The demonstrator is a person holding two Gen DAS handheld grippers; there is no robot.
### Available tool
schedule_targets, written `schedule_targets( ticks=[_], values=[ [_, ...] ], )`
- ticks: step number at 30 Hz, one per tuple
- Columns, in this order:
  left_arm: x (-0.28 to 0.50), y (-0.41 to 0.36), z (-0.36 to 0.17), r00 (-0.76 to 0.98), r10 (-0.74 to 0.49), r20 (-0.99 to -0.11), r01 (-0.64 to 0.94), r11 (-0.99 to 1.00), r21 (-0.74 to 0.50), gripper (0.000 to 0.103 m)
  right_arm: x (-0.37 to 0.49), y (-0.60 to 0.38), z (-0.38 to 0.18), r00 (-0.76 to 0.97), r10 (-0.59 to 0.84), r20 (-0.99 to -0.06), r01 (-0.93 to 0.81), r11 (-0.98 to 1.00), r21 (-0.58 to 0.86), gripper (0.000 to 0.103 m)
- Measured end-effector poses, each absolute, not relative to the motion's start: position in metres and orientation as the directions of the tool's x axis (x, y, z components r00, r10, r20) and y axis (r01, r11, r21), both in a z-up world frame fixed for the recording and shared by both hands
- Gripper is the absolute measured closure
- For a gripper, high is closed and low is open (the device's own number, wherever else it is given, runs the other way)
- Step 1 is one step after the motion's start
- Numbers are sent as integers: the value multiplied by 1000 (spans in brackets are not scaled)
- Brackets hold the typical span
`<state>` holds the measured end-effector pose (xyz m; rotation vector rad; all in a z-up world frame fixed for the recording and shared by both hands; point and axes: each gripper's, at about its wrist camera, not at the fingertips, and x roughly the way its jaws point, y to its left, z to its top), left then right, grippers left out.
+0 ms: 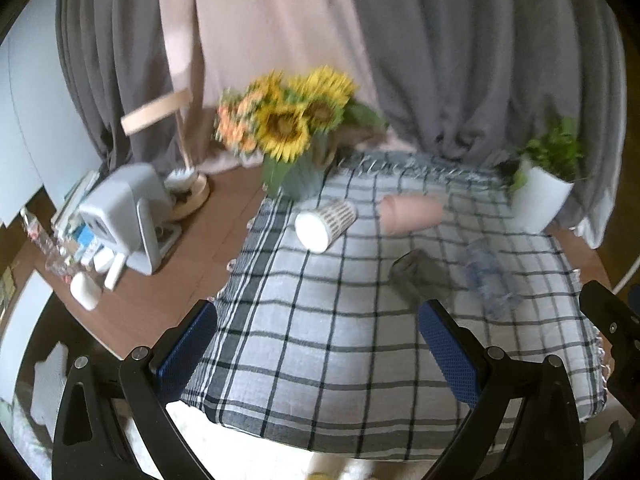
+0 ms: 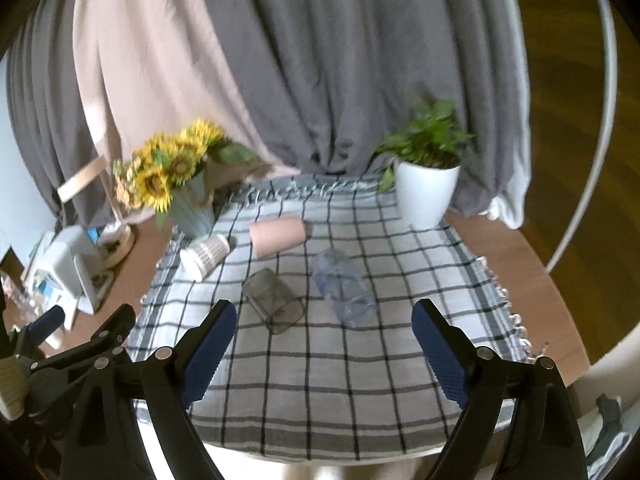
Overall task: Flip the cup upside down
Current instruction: 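Move the right tool to the clear glass cup and close on it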
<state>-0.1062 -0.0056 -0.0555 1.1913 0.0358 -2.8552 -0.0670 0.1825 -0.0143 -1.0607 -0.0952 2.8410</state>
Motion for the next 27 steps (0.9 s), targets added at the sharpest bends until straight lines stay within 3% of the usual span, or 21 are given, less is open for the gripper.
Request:
schedule_targets(
  ticks=[15,27],
  values=[
    [-198,-36,-148,-492,-90,-866,196,-981,-9,1,-223,139,-113,-466,68,-882,143,-978,-151,14],
    [-242,-26,-201,-371,-95,-924,186,-982,26,1,-291,123,-172,-292,104,-951,134,-980,-148,14]
  ],
)
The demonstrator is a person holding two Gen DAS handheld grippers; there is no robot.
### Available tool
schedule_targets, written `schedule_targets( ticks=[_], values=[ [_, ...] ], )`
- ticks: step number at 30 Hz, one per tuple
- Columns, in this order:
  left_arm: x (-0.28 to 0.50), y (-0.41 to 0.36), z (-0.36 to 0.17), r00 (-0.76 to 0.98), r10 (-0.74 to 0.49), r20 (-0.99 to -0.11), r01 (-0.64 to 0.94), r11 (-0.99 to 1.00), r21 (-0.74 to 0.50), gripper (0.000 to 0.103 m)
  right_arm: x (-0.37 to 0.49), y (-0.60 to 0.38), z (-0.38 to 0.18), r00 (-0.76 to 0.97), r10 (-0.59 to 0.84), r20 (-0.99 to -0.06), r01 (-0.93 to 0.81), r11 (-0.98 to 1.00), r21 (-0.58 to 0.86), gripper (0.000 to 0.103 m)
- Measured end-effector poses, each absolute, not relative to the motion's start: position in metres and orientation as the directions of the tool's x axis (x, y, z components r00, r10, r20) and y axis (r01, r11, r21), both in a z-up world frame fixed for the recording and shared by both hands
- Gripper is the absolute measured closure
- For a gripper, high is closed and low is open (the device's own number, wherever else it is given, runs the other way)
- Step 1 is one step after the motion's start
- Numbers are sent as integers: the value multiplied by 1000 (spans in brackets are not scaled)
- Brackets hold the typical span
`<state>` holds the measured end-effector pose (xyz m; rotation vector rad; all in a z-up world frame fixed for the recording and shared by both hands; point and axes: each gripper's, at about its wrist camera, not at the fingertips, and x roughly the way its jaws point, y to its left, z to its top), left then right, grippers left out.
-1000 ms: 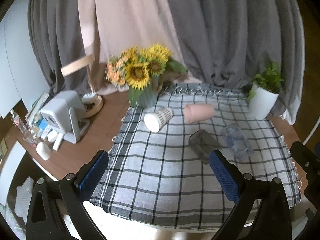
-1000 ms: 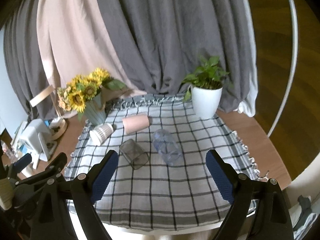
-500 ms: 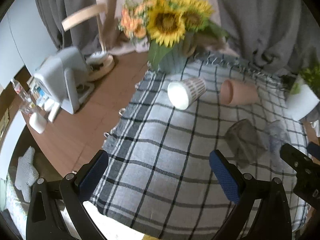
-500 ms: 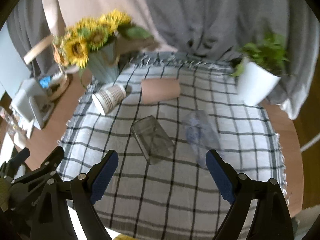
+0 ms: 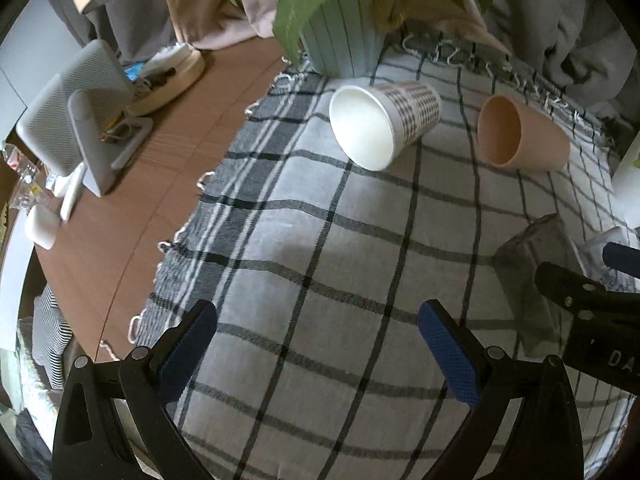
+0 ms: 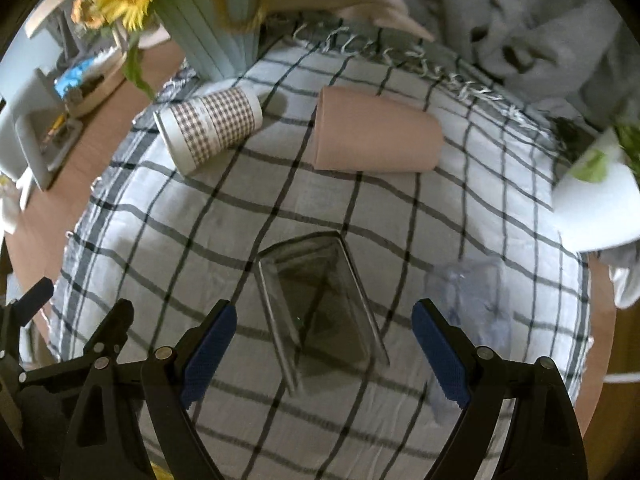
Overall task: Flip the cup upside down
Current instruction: 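Move the right tool to the clear glass cup and close on it, then lift the glass cup with the right tool and turn it onto its end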
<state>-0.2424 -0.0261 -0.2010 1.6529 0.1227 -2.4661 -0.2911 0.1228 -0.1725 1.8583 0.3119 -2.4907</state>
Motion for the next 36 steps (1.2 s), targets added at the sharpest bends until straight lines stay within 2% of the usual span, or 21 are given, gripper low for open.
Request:
schedule_targets(
  ticks=[10,11,12,13,14,16,22,25,32,36],
  values=[
    [-259,-25,-227,-315,-113,-942,166,-984,62,1,-312,129,-209,-187,108,-977,102,-987,-128,14],
    [-260,-26,-228,-312,-113,-944,165,-984,63,1,-311,127,-212,-169,106,-980,5,-994,-108,15],
    [-261,-27,-229,-310,-113,-944,164,-984,63,1,-312,127,-215,-163,105,-981,3,-994,-107,15],
    [-261,-28,-230,-311,-114,-944,164,-984,65,1,-312,126,-217,-142,104,-984,-116,-989,-87,15],
    [-263,-29,-230,-311,-115,-943,162,-985,67,1,-313,126,-221,-131,102,-986,-120,-989,-86,15],
    [-265,-31,-229,-317,-119,-941,160,-985,71,1,-313,124,-224,-115,94,-989,-155,-985,-76,27],
    [-268,-41,-225,-329,-100,-939,139,-989,56,1,-308,121,-216,-117,91,-989,-216,-974,-64,31],
    [-267,-45,-219,-347,-81,-934,122,-992,40,1,-301,118,-203,-141,95,-985,-178,-982,-69,32],
    [-260,-54,-203,-378,-33,-925,63,-998,10,1,-273,115,-166,-216,141,-966,-303,-950,-71,32],
    [-251,-60,-196,-383,-16,-923,5,-1000,15,1,-259,114,-163,-258,152,-954,-358,-932,-52,32]
  ],
)
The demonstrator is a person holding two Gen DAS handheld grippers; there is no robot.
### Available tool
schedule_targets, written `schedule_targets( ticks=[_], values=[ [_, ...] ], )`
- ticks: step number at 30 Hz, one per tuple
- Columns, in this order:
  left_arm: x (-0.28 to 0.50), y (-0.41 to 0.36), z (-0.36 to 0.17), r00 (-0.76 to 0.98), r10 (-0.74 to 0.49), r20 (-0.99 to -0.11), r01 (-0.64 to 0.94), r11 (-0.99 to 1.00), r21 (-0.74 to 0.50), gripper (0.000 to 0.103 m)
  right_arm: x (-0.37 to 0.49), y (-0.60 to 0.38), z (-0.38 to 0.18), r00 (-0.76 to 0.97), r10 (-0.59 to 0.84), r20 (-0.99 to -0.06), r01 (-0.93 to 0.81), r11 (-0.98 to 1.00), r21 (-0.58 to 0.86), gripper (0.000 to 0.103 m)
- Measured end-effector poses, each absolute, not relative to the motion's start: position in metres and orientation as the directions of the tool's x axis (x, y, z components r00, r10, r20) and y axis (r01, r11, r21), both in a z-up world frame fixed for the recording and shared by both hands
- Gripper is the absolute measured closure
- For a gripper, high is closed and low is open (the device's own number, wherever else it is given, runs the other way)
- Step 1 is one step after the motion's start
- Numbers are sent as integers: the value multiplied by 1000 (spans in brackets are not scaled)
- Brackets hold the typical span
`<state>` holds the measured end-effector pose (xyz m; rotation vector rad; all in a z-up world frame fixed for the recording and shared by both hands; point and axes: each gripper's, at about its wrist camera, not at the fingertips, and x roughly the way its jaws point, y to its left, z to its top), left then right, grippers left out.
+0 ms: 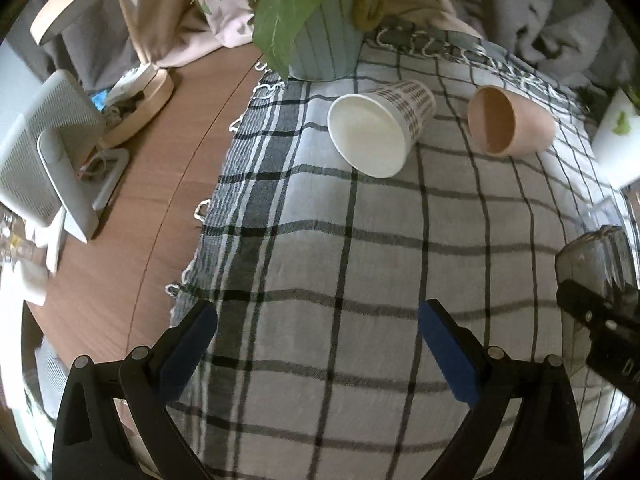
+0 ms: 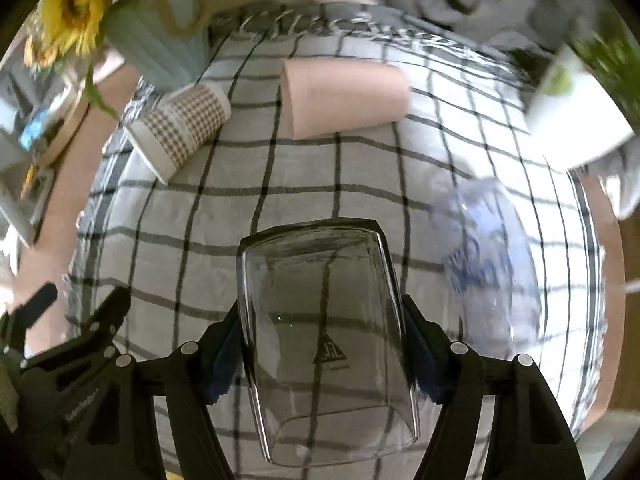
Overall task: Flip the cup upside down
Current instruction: 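Lift the glass cup with the right tool and turn it onto its end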
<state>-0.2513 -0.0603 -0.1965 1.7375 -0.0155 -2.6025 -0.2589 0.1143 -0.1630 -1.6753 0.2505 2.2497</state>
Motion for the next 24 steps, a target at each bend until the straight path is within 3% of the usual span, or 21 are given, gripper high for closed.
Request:
schedule_targets(
  ticks=[8,24],
  values=[
    [-237,-70,-203,-368,-33,-929,-46,-997,54,1,-223,105,-185,-254,114,-960,-437,-899,9,32],
    [-228,-63,-231,-307,-78,-948,-70,-992,104,1,-211,95,-221,-224,140,-964,-422,-906,-33,32]
  ],
)
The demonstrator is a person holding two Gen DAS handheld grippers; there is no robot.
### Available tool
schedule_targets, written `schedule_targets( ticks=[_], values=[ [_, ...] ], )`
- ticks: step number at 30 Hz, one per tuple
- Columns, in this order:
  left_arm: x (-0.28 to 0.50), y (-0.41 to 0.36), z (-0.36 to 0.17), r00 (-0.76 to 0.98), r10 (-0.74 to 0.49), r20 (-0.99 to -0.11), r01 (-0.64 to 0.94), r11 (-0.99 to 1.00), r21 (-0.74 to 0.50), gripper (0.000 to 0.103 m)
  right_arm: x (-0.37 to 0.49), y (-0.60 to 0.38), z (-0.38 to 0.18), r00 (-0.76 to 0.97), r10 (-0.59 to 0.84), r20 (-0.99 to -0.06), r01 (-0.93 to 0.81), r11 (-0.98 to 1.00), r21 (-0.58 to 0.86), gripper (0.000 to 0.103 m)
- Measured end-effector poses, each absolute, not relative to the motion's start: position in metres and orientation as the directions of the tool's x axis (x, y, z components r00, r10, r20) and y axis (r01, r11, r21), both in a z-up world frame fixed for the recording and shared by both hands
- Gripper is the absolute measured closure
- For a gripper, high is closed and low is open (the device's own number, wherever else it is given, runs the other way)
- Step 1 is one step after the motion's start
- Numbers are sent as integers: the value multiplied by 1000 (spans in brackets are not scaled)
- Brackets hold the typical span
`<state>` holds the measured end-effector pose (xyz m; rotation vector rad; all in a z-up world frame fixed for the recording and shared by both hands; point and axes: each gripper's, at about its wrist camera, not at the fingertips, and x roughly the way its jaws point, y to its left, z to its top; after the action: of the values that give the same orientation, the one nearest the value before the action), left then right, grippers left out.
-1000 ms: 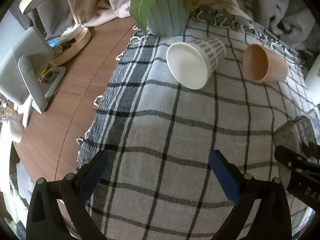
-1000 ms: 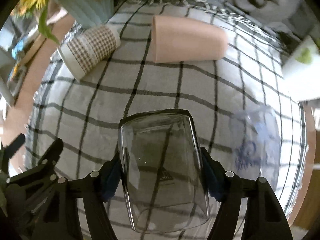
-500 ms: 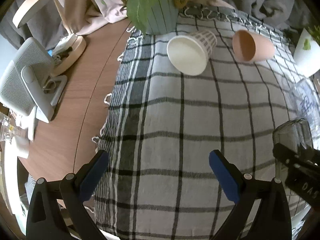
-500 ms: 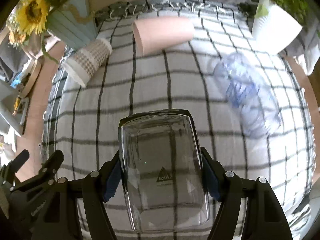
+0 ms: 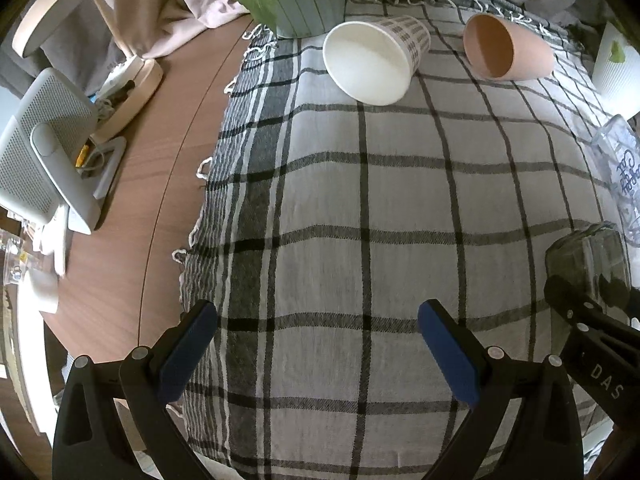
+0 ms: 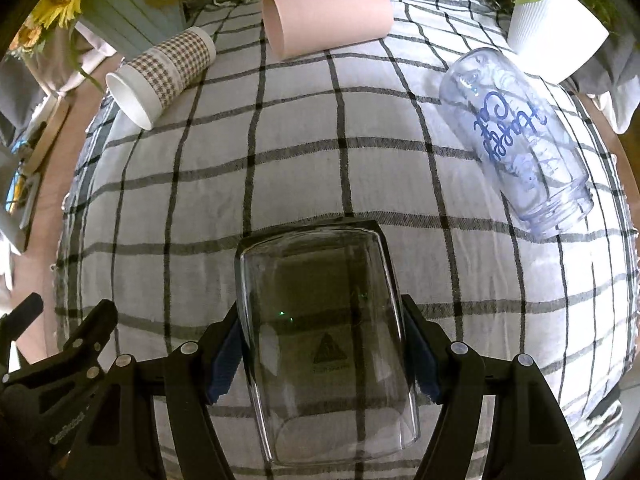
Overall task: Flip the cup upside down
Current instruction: 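Lift the glass cup with the right tool and turn it onto its end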
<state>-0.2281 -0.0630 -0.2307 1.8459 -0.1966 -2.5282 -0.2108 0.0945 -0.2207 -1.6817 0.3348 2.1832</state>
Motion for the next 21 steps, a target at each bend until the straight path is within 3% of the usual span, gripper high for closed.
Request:
schedule_targets(
  ticks=[9,13,21],
  values=[
    [-226,-63,-232,-294,-89,-952,-49,-993,108,1,-208,96,-220,-233,125,-964,-341,-939,-40,32],
    [-223,-65,-228,-295,-96,-951,-29,-994,109,1,-205,98,-214,-260,108,-960,-244,-969,-43,20],
    [-209,-61,-199,-328,-57,-943,0,-998,60,1,-179,117,-164,-366,125,-922,-212,-976,-48,20]
  ],
)
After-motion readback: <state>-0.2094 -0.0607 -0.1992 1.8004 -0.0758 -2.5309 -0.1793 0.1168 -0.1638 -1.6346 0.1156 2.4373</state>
